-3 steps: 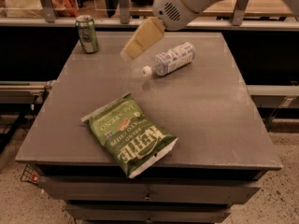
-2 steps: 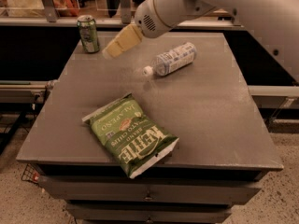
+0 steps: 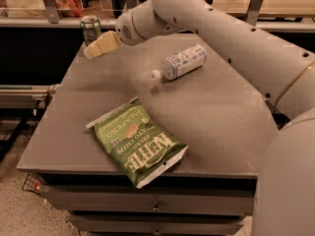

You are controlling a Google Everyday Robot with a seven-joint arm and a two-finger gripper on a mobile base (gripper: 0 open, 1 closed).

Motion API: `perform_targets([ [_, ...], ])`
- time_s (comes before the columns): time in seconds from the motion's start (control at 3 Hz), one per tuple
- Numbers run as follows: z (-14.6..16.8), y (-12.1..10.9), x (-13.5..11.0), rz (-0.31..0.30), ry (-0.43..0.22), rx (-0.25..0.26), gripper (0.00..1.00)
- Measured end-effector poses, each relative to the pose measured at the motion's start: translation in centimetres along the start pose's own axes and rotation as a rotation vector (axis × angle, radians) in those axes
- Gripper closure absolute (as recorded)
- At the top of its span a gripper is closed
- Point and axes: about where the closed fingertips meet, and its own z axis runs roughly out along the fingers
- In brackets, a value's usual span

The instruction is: Pick green can

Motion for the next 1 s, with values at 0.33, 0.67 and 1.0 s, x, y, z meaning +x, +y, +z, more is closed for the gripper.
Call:
perform_targets([
  [0.33, 3.9, -1.8, -1.6, 0.011, -0.049, 0.036, 0.0],
  [0.67, 7.2, -3.5, -2.9, 0.027, -0.077, 0.054, 0.0],
  [1.0, 10.1, -5.1, -3.4, 0.048, -0.089, 0.055, 0.0],
])
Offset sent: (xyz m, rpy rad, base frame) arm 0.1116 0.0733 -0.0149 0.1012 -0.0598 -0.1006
